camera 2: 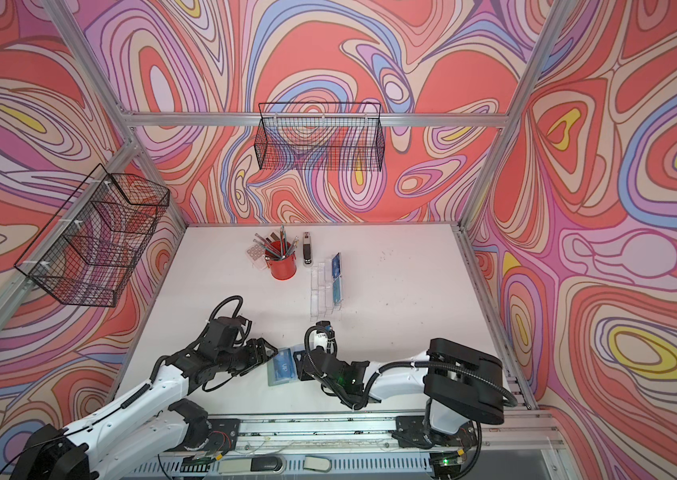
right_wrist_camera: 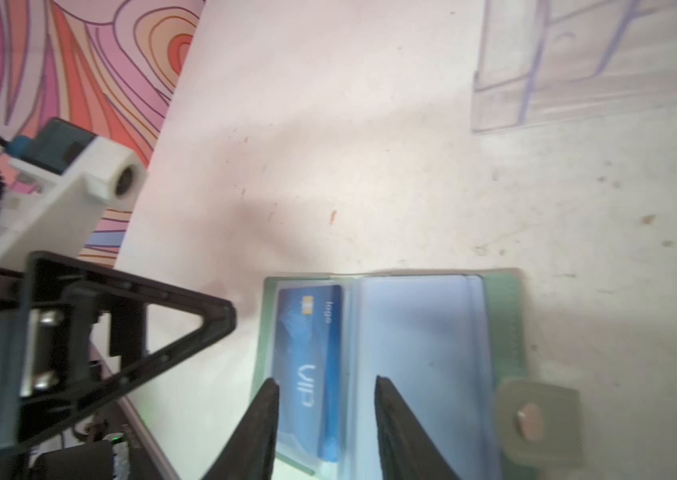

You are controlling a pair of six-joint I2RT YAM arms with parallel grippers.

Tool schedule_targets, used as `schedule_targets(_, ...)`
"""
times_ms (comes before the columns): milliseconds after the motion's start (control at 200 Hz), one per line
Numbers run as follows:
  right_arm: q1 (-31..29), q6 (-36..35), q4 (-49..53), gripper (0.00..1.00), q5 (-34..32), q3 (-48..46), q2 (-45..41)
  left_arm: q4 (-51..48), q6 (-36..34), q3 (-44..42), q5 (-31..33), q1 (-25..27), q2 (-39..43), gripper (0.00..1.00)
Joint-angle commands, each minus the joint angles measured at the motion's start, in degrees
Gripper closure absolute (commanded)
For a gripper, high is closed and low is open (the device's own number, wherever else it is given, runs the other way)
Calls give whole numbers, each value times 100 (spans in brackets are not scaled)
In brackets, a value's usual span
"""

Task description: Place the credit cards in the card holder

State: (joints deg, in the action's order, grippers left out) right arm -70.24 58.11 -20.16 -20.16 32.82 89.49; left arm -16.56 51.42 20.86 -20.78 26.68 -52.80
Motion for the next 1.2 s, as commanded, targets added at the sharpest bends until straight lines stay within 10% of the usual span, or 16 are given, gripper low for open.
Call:
schedule_targets(0,41,148,423,59,-305,-58,109,-6,137,-104,-12,-19,48,34)
schedule_targets(1197,62,-164,270,63,408,693,929,1066,586,-443,-28,-20,-804,35)
